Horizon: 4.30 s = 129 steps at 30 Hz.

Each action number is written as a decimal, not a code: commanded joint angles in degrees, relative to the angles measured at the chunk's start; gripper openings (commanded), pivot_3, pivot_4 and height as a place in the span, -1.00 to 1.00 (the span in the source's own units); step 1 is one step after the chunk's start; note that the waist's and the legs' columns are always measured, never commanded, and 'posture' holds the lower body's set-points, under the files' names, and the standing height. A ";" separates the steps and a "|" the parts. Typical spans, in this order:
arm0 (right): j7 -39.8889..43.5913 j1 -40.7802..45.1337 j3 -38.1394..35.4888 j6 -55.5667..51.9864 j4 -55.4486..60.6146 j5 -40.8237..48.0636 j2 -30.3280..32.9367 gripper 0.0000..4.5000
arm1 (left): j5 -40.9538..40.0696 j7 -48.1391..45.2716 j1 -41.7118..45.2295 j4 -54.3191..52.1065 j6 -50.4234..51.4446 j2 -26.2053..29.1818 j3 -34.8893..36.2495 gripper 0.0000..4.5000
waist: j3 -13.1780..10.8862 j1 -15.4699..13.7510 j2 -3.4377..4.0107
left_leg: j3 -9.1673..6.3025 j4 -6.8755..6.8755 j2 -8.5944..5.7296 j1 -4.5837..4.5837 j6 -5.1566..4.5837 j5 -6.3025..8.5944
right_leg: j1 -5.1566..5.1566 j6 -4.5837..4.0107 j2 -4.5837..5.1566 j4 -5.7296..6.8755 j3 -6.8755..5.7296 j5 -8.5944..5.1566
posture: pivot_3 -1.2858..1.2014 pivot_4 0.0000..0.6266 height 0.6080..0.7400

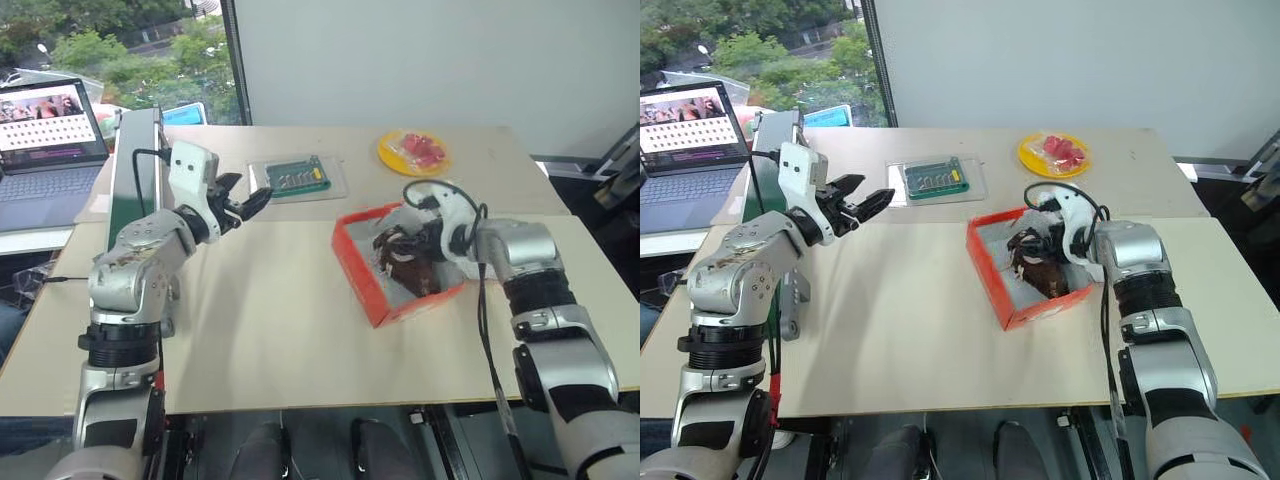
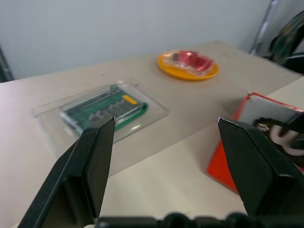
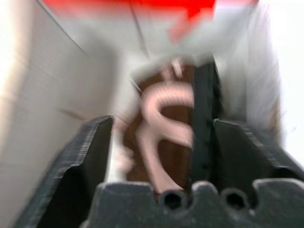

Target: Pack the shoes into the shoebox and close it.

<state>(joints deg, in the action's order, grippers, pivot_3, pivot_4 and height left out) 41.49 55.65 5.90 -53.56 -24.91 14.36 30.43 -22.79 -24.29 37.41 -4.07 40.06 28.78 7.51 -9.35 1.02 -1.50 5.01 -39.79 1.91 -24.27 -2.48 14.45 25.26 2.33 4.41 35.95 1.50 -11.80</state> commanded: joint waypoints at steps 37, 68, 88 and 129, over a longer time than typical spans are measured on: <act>3.73 -13.37 3.83 25.80 16.67 1.18 -16.83 1.00 | 7.94 27.38 -22.89 -18.71 2.98 -8.06 17.74 0.96 | 0.02 -0.32 -0.03 | -0.16 -0.01 0.04 0.10 0.08 -0.03 | -0.12 -0.14 0.02 0.11 -0.22 0.04 | 0.03 -0.52 1.00; 2.95 -14.19 3.88 22.38 19.68 -0.24 -13.35 1.00 | 9.59 17.65 -17.47 14.93 -25.91 -2.93 18.64 0.96 | 0.02 -0.25 -0.03 | -0.14 0.00 0.06 0.10 0.07 -0.03 | -0.12 -0.19 0.05 0.10 -0.39 0.02 | 0.03 -0.52 1.00; 1.67 -13.06 2.58 19.78 21.22 1.05 -12.34 1.00 | 5.76 15.84 -9.85 15.47 -24.31 -3.33 17.32 0.07 | 0.02 -0.35 -0.05 | -0.16 -0.01 0.06 0.05 0.07 -0.03 | -0.13 -0.19 0.06 0.10 -0.50 0.03 | 0.03 -0.52 1.00; -26.13 5.35 -29.56 7.55 9.15 29.24 -18.62 -0.79 | -13.77 2.67 11.43 -6.21 4.97 -12.95 -0.05 0.97 | -0.02 0.13 0.03 | -0.27 0.04 0.04 -0.07 0.11 -0.09 | -0.06 -0.20 0.01 0.06 -0.50 0.01 | 0.03 -0.52 1.00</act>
<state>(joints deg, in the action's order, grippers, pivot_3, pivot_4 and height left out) 12.89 58.55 -24.26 -50.51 -15.65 45.94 9.04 -34.55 -21.02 46.43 -6.96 44.77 14.70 5.26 -9.37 1.15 -1.47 4.74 -39.76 1.95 -24.35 -2.37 14.37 25.19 2.13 4.42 35.99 1.01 -11.79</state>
